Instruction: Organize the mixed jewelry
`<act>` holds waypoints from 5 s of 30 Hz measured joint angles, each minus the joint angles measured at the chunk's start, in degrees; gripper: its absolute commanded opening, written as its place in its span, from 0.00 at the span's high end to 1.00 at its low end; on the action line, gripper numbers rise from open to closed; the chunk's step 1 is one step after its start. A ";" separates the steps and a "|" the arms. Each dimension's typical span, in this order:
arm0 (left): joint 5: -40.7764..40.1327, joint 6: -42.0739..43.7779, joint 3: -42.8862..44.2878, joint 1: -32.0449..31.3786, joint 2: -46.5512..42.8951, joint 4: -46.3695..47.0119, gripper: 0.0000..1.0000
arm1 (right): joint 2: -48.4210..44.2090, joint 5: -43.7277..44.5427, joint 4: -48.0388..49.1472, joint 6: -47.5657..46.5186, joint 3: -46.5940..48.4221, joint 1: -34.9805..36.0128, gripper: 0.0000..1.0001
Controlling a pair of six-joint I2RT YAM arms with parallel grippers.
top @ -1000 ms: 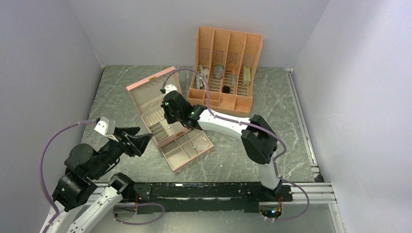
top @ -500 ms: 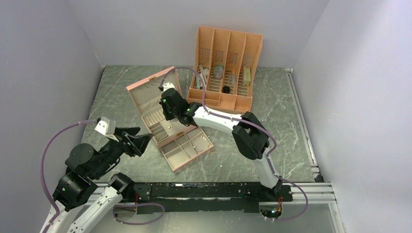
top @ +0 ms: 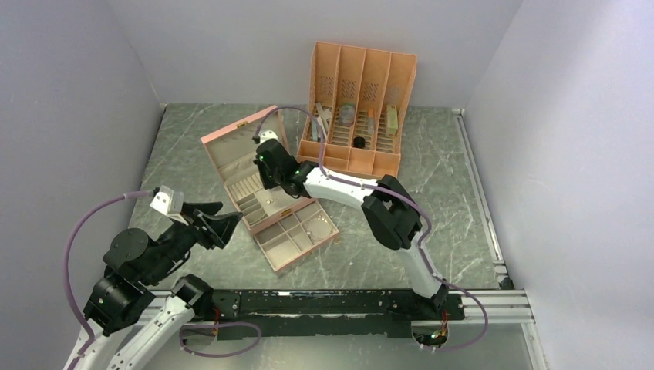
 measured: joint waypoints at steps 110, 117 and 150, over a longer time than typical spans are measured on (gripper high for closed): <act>0.04 -0.33 -0.20 2.19 4.26 0.04 0.30 | -53.11 7.67 1.42 27.23 -69.57 0.46 0.66; 0.04 -0.33 -0.20 2.25 4.26 0.04 0.30 | -49.42 8.04 4.22 28.02 -69.40 0.46 0.67; 0.07 -0.33 -0.26 2.51 4.24 0.04 0.29 | -37.64 24.68 -4.92 28.92 -58.86 11.43 1.00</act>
